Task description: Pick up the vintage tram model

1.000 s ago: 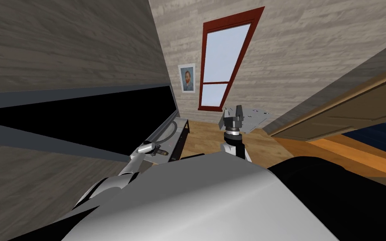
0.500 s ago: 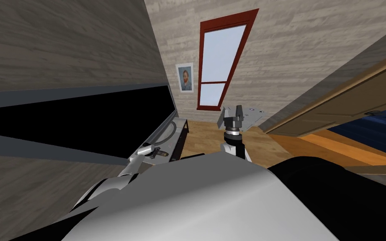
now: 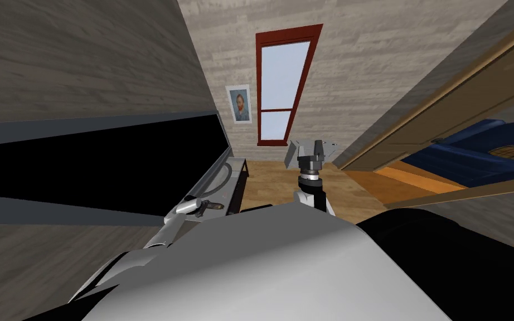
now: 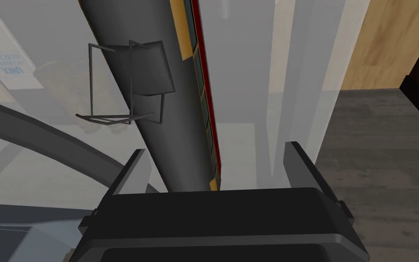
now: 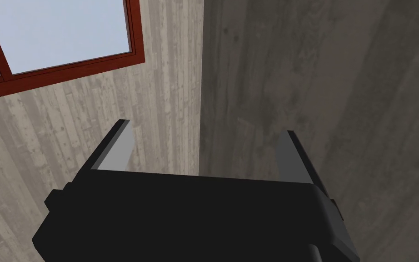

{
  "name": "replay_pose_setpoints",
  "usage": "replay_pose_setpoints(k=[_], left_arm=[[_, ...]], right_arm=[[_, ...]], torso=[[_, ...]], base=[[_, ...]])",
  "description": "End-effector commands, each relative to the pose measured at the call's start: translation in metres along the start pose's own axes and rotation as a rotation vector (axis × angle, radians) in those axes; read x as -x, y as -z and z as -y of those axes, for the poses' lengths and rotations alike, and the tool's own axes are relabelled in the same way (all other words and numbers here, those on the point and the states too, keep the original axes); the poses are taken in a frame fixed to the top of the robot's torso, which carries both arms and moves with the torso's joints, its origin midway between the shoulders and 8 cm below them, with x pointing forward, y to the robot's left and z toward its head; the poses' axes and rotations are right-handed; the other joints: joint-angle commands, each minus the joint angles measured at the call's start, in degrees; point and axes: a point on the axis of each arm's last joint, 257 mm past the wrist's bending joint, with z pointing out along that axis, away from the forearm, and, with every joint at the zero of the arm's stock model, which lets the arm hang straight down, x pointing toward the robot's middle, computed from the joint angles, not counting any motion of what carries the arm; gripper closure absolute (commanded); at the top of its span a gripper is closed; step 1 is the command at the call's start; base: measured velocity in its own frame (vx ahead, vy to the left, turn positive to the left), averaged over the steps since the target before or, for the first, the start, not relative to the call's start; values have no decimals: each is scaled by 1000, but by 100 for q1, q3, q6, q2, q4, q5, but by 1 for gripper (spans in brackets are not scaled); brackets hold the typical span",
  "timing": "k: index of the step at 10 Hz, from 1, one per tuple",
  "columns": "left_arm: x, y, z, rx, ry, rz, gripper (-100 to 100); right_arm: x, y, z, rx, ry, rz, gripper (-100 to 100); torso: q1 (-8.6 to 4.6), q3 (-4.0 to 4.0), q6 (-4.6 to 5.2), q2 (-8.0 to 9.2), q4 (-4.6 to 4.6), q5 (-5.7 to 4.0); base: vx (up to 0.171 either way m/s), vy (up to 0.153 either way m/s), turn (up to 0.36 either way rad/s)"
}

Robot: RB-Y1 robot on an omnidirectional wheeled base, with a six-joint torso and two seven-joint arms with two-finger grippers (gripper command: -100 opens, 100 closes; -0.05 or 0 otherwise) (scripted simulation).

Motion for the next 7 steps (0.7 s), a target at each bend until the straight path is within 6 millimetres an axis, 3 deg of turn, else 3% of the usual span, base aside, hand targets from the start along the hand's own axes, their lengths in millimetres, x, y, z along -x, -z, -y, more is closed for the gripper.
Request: replay_pose_setpoints(k=[1,2,3,4,5,7], left_arm=[[4,-2,-11,8,31,5,-100],[4,-2,-11,8,31,5,-100],[9,-4,-33,19,82,11,-100],[9,-4,-33,19,86,11,-100],[14,-5,-56,31,137,18,-100],[18,-5,-79,43,194,24,-100]], right_arm=[[0,0,0,0,0,0,0],[0,0,0,0,0,0,0],[0,0,0,0,0,0,0],[0,0,0,0,0,0,0],[0,0,0,0,0,0,0],[0,0,0,0,0,0,0]], torso=[[0,0,0,0,0,0],[9,-4,-4,-5,-3,4],[-21,-20,3,-35,-8,-1],[-25,-24,0,-40,-11,-4],[-13,-19,-2,-30,-9,-1],[16,2,-2,8,-1,4]], base=[[-45,46,-150],[46,-61,-311],[51,-66,-392],[-2,-18,-263],[-43,11,-380],[-90,53,-365]])
